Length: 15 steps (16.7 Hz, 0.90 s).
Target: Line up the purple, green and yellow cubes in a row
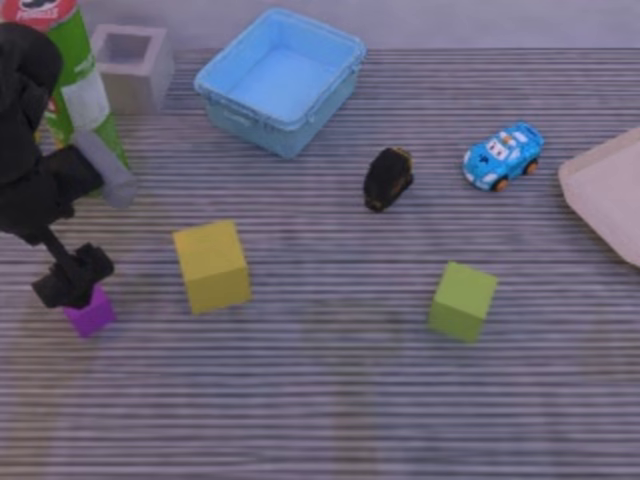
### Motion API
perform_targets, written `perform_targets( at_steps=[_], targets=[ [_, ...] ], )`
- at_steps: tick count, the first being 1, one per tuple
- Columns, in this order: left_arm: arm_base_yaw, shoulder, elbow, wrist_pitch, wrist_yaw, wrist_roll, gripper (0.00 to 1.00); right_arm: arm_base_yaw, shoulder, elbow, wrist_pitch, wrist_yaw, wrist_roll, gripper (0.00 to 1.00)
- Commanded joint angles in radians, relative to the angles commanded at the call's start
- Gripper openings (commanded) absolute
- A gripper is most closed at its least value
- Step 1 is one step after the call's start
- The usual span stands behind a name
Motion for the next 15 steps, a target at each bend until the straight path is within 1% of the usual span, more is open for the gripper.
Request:
perform_targets(
  at_steps=[4, 6, 11, 13, 15],
  targets=[
    [0.004, 0.006, -0.012, 0.019, 0.0, 0.0, 1.0, 0.0, 0.0, 0.0, 0.0, 0.0, 0.0, 1.0],
    [0.002, 0.034, -0.041, 0.073, 0.0, 0.002, 1.0, 0.0, 0.0, 0.0, 0.0, 0.0, 0.0, 1.0],
    [0.002, 0.136, -0.14, 0.282, 0.001, 0.004, 1.0, 0.0, 0.0, 0.0, 0.0, 0.0, 0.0, 1.0],
    [0.002, 0.161, -0.164, 0.326, 0.001, 0.004, 1.0, 0.0, 0.0, 0.0, 0.0, 0.0, 0.0, 1.0],
    [0.002, 0.164, -0.167, 0.331, 0.001, 0.004, 1.0, 0.0, 0.0, 0.0, 0.0, 0.0, 0.0, 1.0]
  ],
)
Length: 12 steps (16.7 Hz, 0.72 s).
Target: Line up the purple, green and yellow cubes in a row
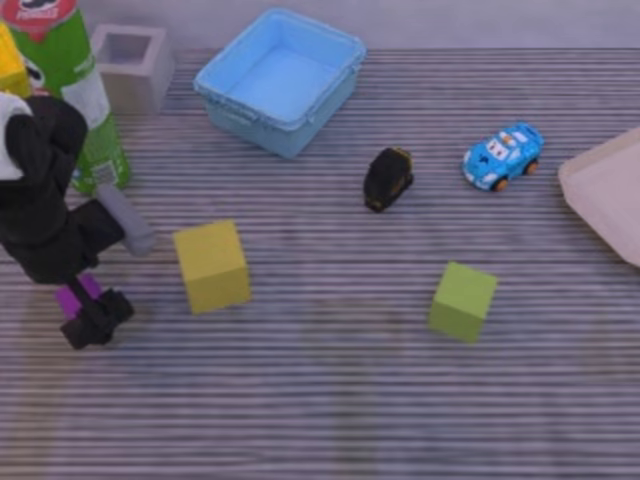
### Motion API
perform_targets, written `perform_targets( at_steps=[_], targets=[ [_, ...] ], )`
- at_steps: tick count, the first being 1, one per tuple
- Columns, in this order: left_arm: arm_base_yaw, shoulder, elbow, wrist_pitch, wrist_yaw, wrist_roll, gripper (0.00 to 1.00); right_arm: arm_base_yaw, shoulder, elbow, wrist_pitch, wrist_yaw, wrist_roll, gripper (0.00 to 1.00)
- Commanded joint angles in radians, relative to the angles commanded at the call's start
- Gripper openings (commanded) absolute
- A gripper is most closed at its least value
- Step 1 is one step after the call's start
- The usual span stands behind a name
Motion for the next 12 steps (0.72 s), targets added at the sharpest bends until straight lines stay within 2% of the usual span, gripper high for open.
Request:
perform_targets(
  at_steps=[2, 12],
  targets=[
    [0.0, 0.0, 0.0, 0.0, 0.0, 0.0, 1.0, 0.0, 0.0, 0.0, 0.0, 0.0, 0.0, 1.0],
    [0.0, 0.0, 0.0, 0.0, 0.0, 0.0, 0.25, 0.0, 0.0, 0.0, 0.0, 0.0, 0.0, 1.0]
  ],
)
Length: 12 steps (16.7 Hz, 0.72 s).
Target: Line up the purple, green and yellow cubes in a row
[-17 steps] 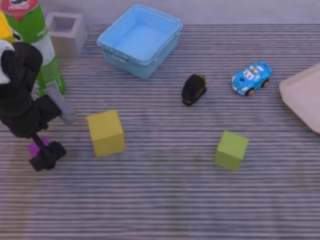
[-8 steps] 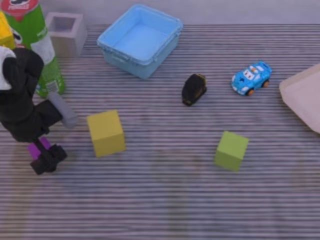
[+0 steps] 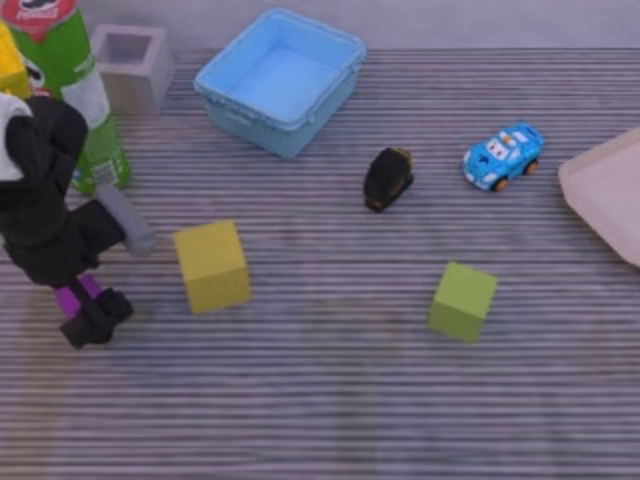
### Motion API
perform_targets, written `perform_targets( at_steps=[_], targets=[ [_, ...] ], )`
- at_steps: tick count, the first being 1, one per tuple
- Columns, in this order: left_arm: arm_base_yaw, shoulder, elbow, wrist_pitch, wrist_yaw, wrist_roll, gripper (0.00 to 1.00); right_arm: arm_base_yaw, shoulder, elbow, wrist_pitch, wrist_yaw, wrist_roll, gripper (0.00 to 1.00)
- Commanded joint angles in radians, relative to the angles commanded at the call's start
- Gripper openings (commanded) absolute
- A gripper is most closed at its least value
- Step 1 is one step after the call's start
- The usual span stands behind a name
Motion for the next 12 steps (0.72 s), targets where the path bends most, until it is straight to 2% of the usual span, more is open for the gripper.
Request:
perform_targets(
  at_steps=[3, 11, 12],
  targets=[
    [0.0, 0.0, 0.0, 0.0, 0.0, 0.0, 0.02, 0.0, 0.0, 0.0, 0.0, 0.0, 0.0, 1.0],
    [0.0, 0.0, 0.0, 0.0, 0.0, 0.0, 0.0, 0.0, 0.0, 0.0, 0.0, 0.0, 0.0, 1.0],
    [0.0, -0.044, 0.011, -0.037, 0.018, -0.015, 0.0, 0.0, 0.0, 0.0, 0.0, 0.0, 0.0, 1.0]
  ],
)
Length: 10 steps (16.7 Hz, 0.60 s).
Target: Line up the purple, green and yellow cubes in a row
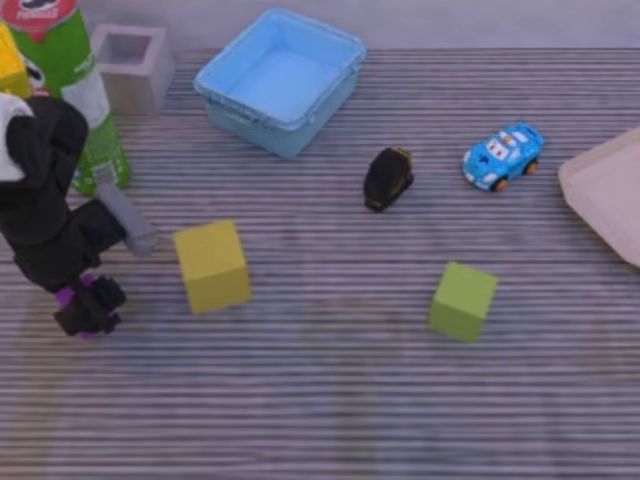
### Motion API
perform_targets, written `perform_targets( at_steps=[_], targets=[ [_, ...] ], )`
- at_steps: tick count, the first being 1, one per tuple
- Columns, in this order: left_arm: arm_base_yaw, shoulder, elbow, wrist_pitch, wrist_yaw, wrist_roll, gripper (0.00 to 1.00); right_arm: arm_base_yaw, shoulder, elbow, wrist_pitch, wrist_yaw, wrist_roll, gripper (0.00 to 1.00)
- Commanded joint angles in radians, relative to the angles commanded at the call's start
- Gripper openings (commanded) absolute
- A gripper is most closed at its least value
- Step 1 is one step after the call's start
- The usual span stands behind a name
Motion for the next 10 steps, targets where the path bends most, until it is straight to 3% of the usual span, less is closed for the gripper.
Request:
perform_targets(
  at_steps=[10],
  targets=[
    [0.019, -0.123, 0.136, -0.259, -0.001, -0.003, 0.0, 0.0, 0.0, 0.0, 0.0, 0.0, 0.0, 1.0]
  ],
)
